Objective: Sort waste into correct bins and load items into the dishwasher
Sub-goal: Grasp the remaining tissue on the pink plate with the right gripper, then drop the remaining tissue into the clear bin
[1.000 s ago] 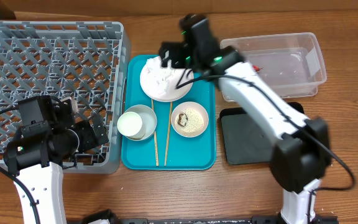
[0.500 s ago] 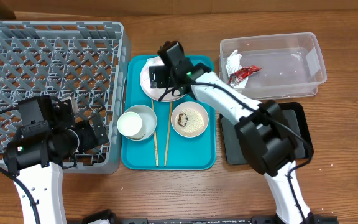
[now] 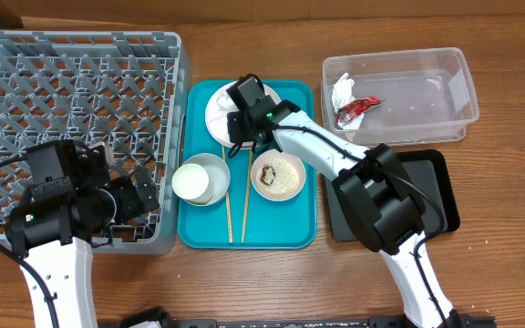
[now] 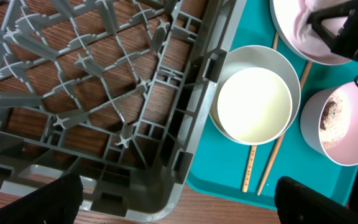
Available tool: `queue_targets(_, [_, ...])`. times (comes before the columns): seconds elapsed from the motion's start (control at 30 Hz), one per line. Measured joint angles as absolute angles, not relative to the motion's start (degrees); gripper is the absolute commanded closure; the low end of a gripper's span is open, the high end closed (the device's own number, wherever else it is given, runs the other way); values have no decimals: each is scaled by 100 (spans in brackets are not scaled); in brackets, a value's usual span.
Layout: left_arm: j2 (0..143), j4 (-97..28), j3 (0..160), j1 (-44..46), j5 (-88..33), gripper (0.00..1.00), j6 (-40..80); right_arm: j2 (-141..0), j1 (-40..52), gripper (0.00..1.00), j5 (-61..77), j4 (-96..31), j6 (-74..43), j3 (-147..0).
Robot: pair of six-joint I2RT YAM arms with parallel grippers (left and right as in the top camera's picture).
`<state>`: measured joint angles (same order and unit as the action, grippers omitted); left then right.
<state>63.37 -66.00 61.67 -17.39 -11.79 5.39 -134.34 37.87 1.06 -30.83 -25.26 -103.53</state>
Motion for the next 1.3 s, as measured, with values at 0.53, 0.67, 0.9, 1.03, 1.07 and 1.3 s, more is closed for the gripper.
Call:
queue_targets(0.53, [6337, -6595, 6167, -1739, -1179, 0, 539, -11730, 2480, 96, 99, -4862, -2523, -10857])
queue_targets(0.67, [6337, -6598, 6167, -1739, -1179, 0, 539, -10975, 1822, 96, 104, -5382, -2526, -11028])
queue_targets(0.9, [6337, -6580, 6167, -1739, -1179, 0, 539, -10984, 760, 93, 95, -6539, -2528, -11065])
queue_targets(1.03, [6337, -6573, 6167, -1739, -1179, 0, 539, -11093, 440, 81, 67, -6770, -2526, -11050])
queue_targets(1.07, [6337, -6576, 6167, -1739, -1179, 0, 539, -11104, 410, 74, 62, -6785, -2528, -11048])
queue_targets(1.3, [6337, -6578, 6167, -1739, -1179, 0, 539, -11109, 390, 34, 62, -7017, -2526, -11045])
